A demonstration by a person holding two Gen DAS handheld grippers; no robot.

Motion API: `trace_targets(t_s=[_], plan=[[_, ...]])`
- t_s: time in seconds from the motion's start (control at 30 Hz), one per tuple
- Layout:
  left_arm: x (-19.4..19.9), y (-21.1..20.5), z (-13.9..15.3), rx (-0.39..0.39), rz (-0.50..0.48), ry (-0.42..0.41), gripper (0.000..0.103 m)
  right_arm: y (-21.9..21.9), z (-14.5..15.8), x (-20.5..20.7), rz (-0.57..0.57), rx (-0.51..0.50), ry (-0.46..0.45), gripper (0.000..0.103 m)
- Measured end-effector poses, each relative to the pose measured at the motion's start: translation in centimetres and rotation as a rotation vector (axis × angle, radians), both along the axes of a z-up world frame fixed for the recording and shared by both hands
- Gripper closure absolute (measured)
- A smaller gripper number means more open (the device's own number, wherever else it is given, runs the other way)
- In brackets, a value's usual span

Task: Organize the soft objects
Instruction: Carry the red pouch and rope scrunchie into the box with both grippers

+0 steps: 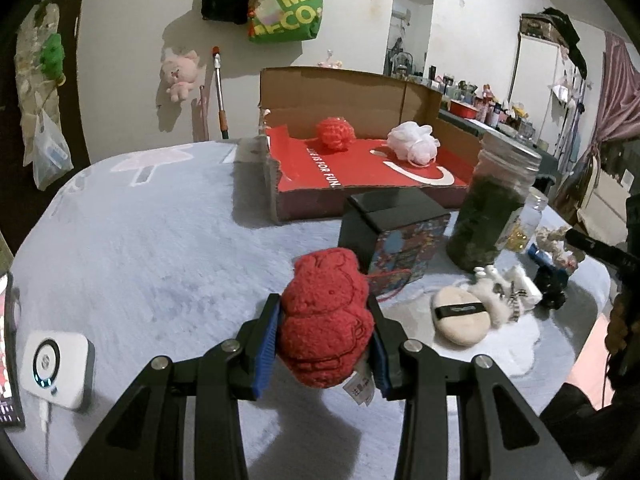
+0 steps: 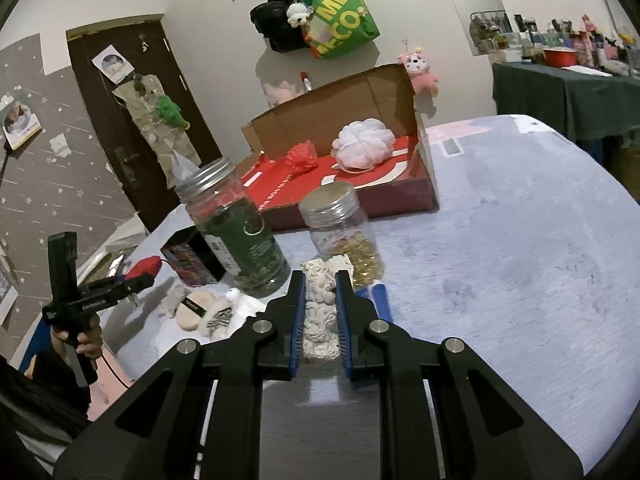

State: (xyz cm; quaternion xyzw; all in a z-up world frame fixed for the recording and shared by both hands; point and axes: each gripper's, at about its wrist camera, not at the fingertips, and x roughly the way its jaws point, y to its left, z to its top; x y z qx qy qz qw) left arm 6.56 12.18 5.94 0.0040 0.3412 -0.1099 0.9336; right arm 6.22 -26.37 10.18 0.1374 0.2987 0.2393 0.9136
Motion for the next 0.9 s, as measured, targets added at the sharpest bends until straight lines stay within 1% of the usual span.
trace_targets(t_s=[0.2, 0.33, 0.63, 0.77, 0.9], plan=[[1.5, 0.3, -0.1, 0.048, -0.019, 0.006, 0.062, -0.9, 0.4, 0.8, -0.013, -0.044, -0.002, 0.089], [2.3, 0.4, 0.1, 0.071, -0.049, -0.006, 0.062, -1.4, 0.8, 1.9, -0.01, -0.092, -0.003, 0.089], [4.5, 0.0, 0.8, 0.129, -0.114, -0.018, 0.062, -1.4, 1.7, 4.7, 0.032, -0.205, -0.018, 0.089], [5.6, -0.3, 1.7, 0.161, -0.144, -0.032, 0.062, -0.8, 2.2, 6.0, 0.065, -0.264, -0.031, 0.089], [6.7, -0.6, 3.3, 0.171, -0.168, -0.051, 0.062, -0.1, 3.0, 7.5, 0.091, -0.328, -0.053, 0.089]])
